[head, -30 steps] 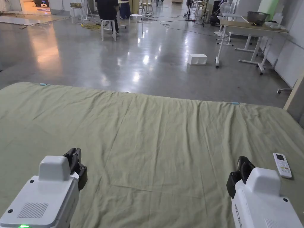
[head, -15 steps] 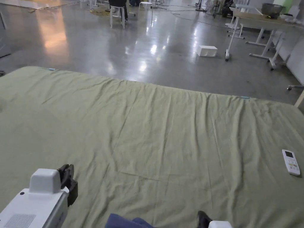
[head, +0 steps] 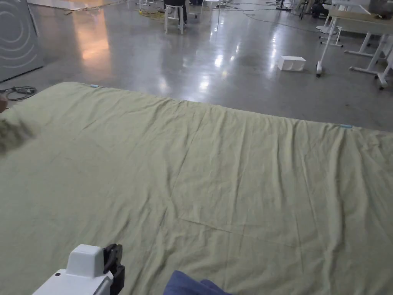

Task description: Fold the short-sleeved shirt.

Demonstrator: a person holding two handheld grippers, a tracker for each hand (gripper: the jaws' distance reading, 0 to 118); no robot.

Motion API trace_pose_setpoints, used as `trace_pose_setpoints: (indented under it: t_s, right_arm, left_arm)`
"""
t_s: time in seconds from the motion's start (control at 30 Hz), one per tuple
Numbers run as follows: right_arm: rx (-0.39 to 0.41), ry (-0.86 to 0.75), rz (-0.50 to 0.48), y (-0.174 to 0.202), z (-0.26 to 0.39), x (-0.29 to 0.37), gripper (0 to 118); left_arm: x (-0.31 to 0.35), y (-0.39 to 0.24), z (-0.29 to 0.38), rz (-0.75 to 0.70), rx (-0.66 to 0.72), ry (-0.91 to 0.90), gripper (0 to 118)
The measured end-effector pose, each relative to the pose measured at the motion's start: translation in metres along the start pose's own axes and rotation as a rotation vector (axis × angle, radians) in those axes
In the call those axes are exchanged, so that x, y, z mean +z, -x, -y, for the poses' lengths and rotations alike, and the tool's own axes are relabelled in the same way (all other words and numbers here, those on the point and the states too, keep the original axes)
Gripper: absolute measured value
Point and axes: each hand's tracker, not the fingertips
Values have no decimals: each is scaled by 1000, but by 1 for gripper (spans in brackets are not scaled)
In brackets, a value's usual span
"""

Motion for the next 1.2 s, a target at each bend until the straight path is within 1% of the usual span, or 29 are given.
trace_pose_setpoints:
  t_s: [0.07,0.1,0.23,0.27,0.3,0.37,0.43,0.47,0.5,0.6,0.67,0.77,0.8,0.83,0.9,0.97,1.0,1.03,1.1,1.13,1.2]
  right_arm:
    - [50,-14,10,4,1,3,0]
    - [55,-13,12,5,1,3,0]
    - [30,-14,15,4,6,-1,0]
    - [25,-16,15,4,6,0,0]
    - [25,-18,15,4,6,0,0]
    - [24,-21,13,3,7,0,0]
    - [20,-24,8,2,8,0,0]
    - [23,-28,6,2,10,-1,0]
    - [31,-32,5,2,11,0,0]
    - [49,-38,2,2,11,0,0]
    - [44,-39,-1,1,12,0,0]
    - [40,-42,-2,1,12,1,0]
    - [40,-44,-2,1,13,1,0]
    - [41,-46,-2,1,13,2,0]
    - [41,-48,-1,1,13,1,0]
    - [30,-48,-2,0,14,1,0]
    - [27,-47,-2,0,13,1,0]
    - [27,-47,-3,-1,14,1,0]
    - [22,-50,-5,-2,14,1,0]
    - [15,-52,-11,-4,15,1,0]
    - [11,-54,-19,-5,15,2,0]
  left_arm:
    - [-2,-1,3,29,-4,31,7]
    - [-3,-2,4,50,-3,48,7]
    - [-17,-1,4,177,61,154,8]
    - [-23,0,3,247,92,202,11]
    - [-30,2,2,293,115,242,18]
    - [-47,4,5,395,166,347,48]
    - [-63,3,9,424,187,425,80]
    - [-70,2,12,425,192,455,86]
    - [-74,-1,15,431,193,469,87]
    - [-94,-2,24,533,229,541,87]
    - [-112,-6,36,620,284,644,87]
    - [-136,-13,54,661,354,771,89]
    - [-138,-13,58,683,378,768,89]
    - [-138,-10,56,713,396,716,89]
    - [-145,-8,57,806,484,712,87]
    - [-156,-8,67,873,641,783,79]
    - [-158,-10,70,864,676,799,70]
    - [-157,-13,71,841,676,794,49]
    - [-152,-17,72,803,602,758,40]
    - [-148,-17,73,799,584,738,39]
    - [-148,-12,79,820,661,740,38]
